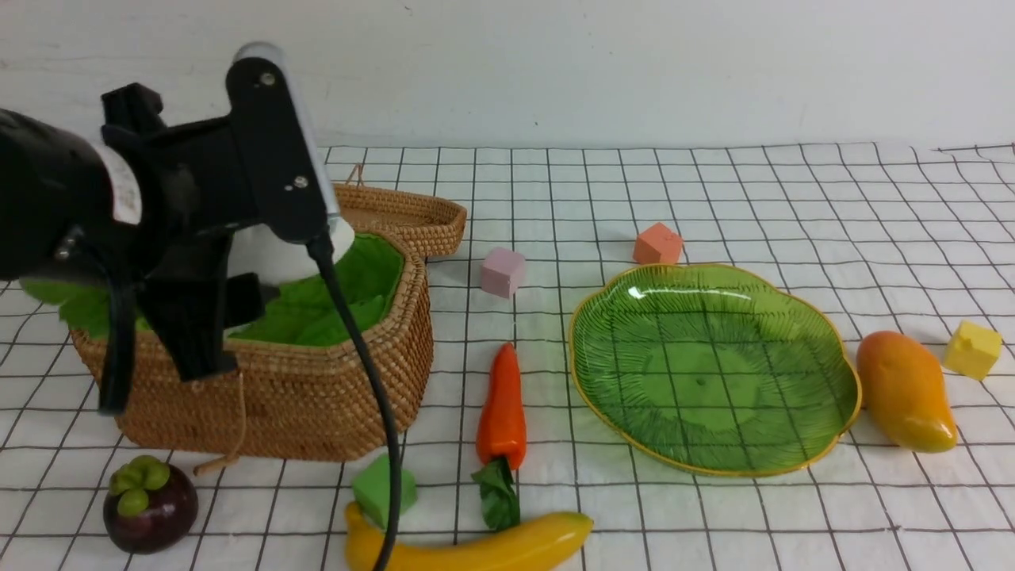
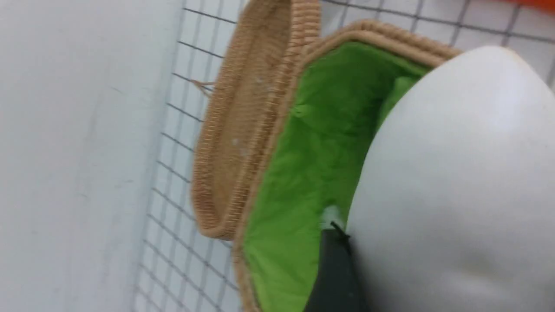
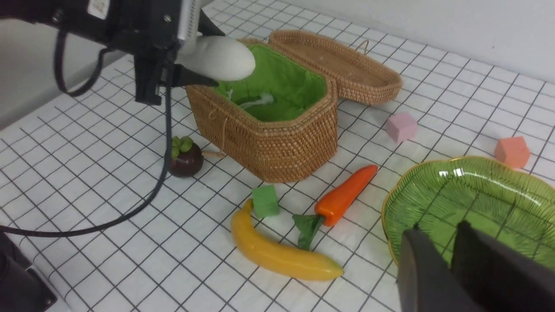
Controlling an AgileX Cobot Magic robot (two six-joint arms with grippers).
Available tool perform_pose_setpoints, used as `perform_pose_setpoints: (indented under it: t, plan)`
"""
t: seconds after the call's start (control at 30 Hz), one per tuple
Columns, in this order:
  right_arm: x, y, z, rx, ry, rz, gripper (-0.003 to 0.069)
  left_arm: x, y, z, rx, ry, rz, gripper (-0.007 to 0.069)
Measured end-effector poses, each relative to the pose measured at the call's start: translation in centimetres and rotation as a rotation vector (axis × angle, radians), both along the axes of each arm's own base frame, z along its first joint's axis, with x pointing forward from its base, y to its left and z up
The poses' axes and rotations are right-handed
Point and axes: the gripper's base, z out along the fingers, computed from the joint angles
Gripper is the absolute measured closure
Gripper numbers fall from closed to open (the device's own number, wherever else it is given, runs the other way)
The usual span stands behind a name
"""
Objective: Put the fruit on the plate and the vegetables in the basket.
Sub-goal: Take a daikon with your left arm and place it on the basket on the left, then grab a mangosteen with your left arm and put it on the plate on the right
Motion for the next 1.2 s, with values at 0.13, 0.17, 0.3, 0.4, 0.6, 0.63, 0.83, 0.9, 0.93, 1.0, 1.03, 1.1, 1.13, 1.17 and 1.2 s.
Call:
perform_pose_setpoints:
  t: [0.13,0.17,0.3,0.4,0.6,0.63,0.83,0.9,0.93,1.0,1.03,1.1,1.13,1.17,1.2]
  plan:
    - [0.0,0.0,0.0,0.001,-0.001,0.000,0.0518,3.3,-0.7,-2.8,0.098,0.000,0.031,0.0144]
    - [0.0,0.0,0.0,-0.001,0.002,0.001,0.0518,4.0,-0.8,-3.5,0.109,0.003,0.045,0.0144]
    - [-0.2,0.0,-0.3,-0.025,0.030,0.009,0.0518,5.7,-0.7,-5.4,0.155,-0.001,0.095,0.0129]
    - [-0.3,0.0,-0.5,-0.041,0.051,0.016,0.0518,6.0,-0.6,-5.6,0.136,-0.015,0.136,0.0042]
    - [-0.3,-0.1,-0.6,-0.049,0.060,0.018,0.0518,5.9,-0.4,-4.8,0.094,-0.048,0.175,-0.0042]
    - [-0.3,-0.1,-0.6,-0.049,0.060,0.018,0.0518,5.6,-0.3,-4.4,0.090,-0.052,0.185,-0.0038]
    - [-0.3,-0.1,-0.6,-0.048,0.061,0.019,0.0518,2.6,-0.3,-2.3,-0.097,0.001,0.357,0.0064]
    - [-0.3,0.0,-0.6,-0.047,0.062,0.020,0.0518,-0.2,-0.4,-0.9,-0.383,0.095,0.547,0.0229]
    - [-0.3,0.0,-0.6,-0.047,0.062,0.020,0.0518,-1.1,-0.3,-0.6,-0.461,0.137,0.606,0.0293]
    - [-0.3,0.0,-0.6,-0.047,0.062,0.020,0.0518,-2.9,0.2,-0.3,-0.597,0.236,0.716,0.0454]
    - [-0.3,0.0,-0.6,-0.047,0.062,0.020,0.0518,-3.7,0.5,-0.5,-0.633,0.279,0.754,0.0521]
    - [-0.3,0.0,-0.6,-0.047,0.062,0.020,0.0518,-5.1,1.3,-1.4,-0.682,0.370,0.820,0.0620]
    - [-0.3,0.0,-0.6,-0.047,0.062,0.020,0.0518,-5.9,2.0,-2.2,-0.684,0.405,0.844,0.0638]
    - [-0.3,0.0,-0.6,-0.047,0.062,0.020,0.0518,-6.6,2.7,-3.5,-0.678,0.450,0.874,0.0637]
    - [-0.3,0.0,-0.7,-0.048,0.063,0.021,0.0518,-7.0,3.1,-4.3,-0.668,0.472,0.889,0.0638]
